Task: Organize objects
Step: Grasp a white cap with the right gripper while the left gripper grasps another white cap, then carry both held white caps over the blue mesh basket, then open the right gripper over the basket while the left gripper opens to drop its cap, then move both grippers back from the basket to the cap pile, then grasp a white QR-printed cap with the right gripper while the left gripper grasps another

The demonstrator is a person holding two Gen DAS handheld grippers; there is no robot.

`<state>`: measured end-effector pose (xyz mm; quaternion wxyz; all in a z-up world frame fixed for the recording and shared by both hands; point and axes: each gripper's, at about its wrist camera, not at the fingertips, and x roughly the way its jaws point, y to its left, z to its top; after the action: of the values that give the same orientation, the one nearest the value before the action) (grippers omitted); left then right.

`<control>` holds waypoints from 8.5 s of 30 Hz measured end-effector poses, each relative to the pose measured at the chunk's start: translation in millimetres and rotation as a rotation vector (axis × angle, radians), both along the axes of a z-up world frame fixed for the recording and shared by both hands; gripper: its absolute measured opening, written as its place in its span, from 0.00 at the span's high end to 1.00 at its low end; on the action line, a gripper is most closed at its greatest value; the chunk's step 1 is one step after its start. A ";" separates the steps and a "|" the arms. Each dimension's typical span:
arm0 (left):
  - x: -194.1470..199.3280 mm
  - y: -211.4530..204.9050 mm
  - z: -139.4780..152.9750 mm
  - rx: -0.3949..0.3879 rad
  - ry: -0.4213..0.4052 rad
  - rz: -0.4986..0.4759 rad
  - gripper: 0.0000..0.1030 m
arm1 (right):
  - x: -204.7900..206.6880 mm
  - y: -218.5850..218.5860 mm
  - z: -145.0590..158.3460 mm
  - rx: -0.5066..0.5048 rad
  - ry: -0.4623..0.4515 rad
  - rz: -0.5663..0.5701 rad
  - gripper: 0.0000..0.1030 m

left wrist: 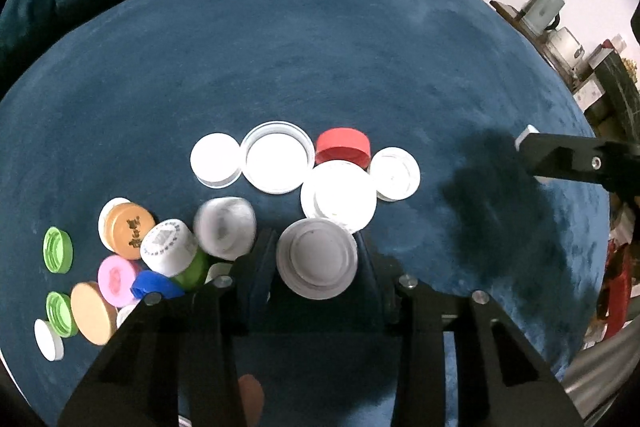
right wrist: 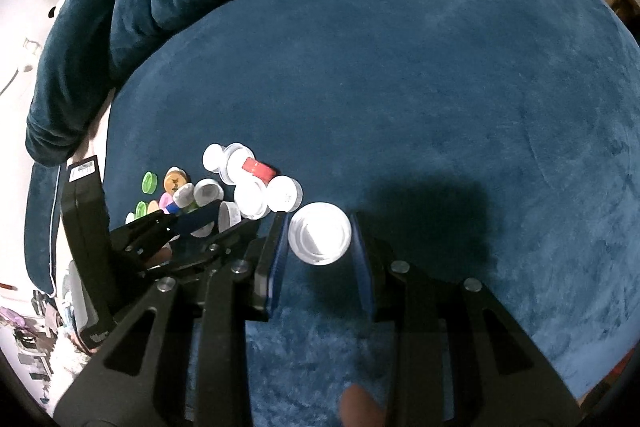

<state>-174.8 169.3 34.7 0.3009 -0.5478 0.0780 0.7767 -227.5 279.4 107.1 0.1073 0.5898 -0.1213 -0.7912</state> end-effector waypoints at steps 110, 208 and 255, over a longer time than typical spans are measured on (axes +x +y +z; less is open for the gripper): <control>294.4 -483.5 104.8 -0.251 0.031 1.305 0.01 | 220.8 -415.5 30.0 -0.009 0.053 0.828 0.00; 137.0 -265.5 108.7 -0.287 0.054 0.938 0.01 | 99.0 -195.2 27.4 0.031 0.052 0.493 0.00; 5.4 -227.3 16.3 -0.129 -0.047 0.815 0.01 | -43.0 -53.1 -59.0 0.262 -0.042 0.305 0.40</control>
<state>-169.4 -58.0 51.0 -0.0643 -0.5693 -0.1037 0.8130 -270.6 226.3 48.1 0.1456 0.6267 0.0712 -0.7622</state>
